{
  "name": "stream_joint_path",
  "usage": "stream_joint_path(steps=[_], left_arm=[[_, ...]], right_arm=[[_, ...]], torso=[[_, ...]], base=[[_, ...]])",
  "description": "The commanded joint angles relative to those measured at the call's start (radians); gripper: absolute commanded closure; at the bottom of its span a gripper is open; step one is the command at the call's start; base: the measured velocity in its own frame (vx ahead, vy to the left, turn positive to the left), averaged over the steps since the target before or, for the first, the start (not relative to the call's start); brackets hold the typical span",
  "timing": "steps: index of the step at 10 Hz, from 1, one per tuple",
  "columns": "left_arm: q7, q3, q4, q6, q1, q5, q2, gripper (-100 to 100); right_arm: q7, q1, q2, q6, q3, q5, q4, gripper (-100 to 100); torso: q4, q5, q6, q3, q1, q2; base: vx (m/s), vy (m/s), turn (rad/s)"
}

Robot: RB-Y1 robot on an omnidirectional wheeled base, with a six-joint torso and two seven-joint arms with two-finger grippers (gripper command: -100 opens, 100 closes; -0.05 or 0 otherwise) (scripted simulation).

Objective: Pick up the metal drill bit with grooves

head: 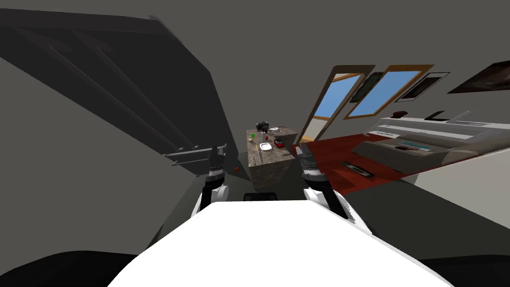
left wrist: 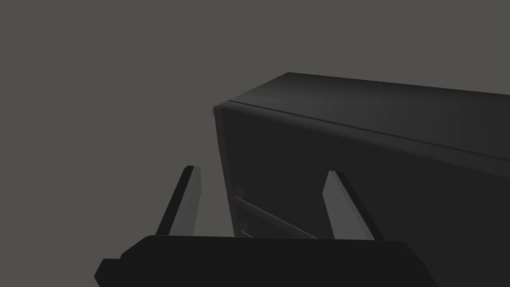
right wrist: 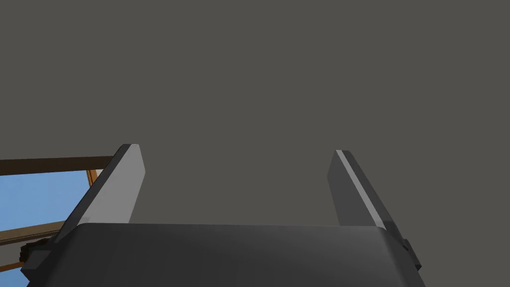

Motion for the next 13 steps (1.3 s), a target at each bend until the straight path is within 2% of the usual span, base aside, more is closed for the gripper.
stream_joint_path(steps=[1, 2, 3, 4, 5, 6, 7, 8, 9, 10, 11, 12, 13], left_arm=[[0.000, 0.000, 0.000, 0.000, 0.000, 0.000, 0.000, 0], [0.000, 0.000, 0.000, 0.000, 0.000, 0.000, 0.000, 0], [0.000, 0.000, 0.000, 0.000, 0.000, 0.000, 0.000, 0], [0.000, 0.000, 0.000, 0.000, 0.000, 0.000, 0.000, 0], [0.000, 0.000, 0.000, 0.000, 0.000, 0.000, 0.000, 0], [0.000, 0.000, 0.000, 0.000, 0.000, 0.000, 0.000, 0], [0.000, 0.000, 0.000, 0.000, 0.000, 0.000, 0.000, 0], [0.000, 0.000, 0.000, 0.000, 0.000, 0.000, 0.000, 0], [0.000, 0.000, 0.000, 0.000, 0.000, 0.000, 0.000, 0], [0.000, 0.000, 0.000, 0.000, 0.000, 0.000, 0.000, 0], [0.000, 0.000, 0.000, 0.000, 0.000, 0.000, 0.000, 0], [0.000, 0.000, 0.000, 0.000, 0.000, 0.000, 0.000, 0], [0.000, 0.000, 0.000, 0.000, 0.000, 0.000, 0.000, 0]], right_arm=[[-0.001, 0.000, -0.042, -0.006, -0.004, 0.009, 0.007, -100], [-0.001, 0.002, -0.077, -0.017, -0.008, 0.025, 0.021, -100], [-0.001, 0.002, -0.090, -0.017, -0.008, 0.025, 0.021, -100], [-0.001, 0.004, -0.128, -0.029, -0.011, 0.043, 0.037, -100], [-0.001, 0.004, -0.138, -0.029, -0.011, 0.043, 0.037, -100], [-0.001, 0.006, -0.179, -0.040, -0.013, 0.061, 0.054, -100], [-0.001, 0.006, -0.188, -0.040, -0.013, 0.061, 0.054, -100], [-0.001, 0.008, -0.228, -0.052, -0.015, 0.081, 0.072, -100], [-0.001, 0.008, -0.239, -0.052, -0.015, 0.081, 0.072, -100], [0.000, 0.010, -0.278, -0.063, -0.015, 0.101, 0.091, -100], [0.000, 0.010, -0.292, -0.063, -0.015, 0.101, 0.091, -100], [0.001, 0.012, -0.331, -0.074, -0.014, 0.121, 0.112, -100], [0.001, 0.012, -0.345, -0.074, -0.014, 0.121, 0.112, -100]], torso=[[0.000, 0.000, 0.000, 0.000, 0.000, 0.000], [0.000, 0.000, 0.000, 0.000, 0.001, -0.001], [0.000, 0.000, 0.000, 0.000, 0.001, 0.000], [0.000, 0.000, 0.001, -0.001, 0.001, -0.001], [0.000, 0.000, 0.000, 0.000, 0.000, -0.001], [0.000, 0.000, 0.001, -0.001, 0.000, -0.001], [0.000, 0.000, 0.000, -0.001, 0.000, -0.001], [0.000, 0.000, 0.001, -0.001, 0.001, -0.002], [0.000, 0.000, 0.000, -0.001, 0.000, -0.002], [0.000, 0.000, 0.001, -0.001, 0.000, -0.002], [0.000, 0.000, 0.000, -0.001, -0.001, -0.001], [0.000, 0.000, 0.001, -0.001, 0.000, -0.002], [0.000, 0.000, 0.000, -0.001, 0.000, -0.002]], base=[[-0.056, -0.027, 0.090], [-0.062, -0.020, 0.185], [-0.047, -0.023, 0.073], [-0.058, -0.029, 0.179], [-0.051, -0.035, 0.080], [-0.055, -0.031, 0.184], [-0.047, -0.026, 0.087], [-0.047, -0.028, 0.196], [-0.046, -0.034, 0.090], [-0.062, -0.042, 0.169], [-0.051, -0.033, 0.113], [-0.049, -0.026, 0.238], [-0.039, -0.026, 0.090]])
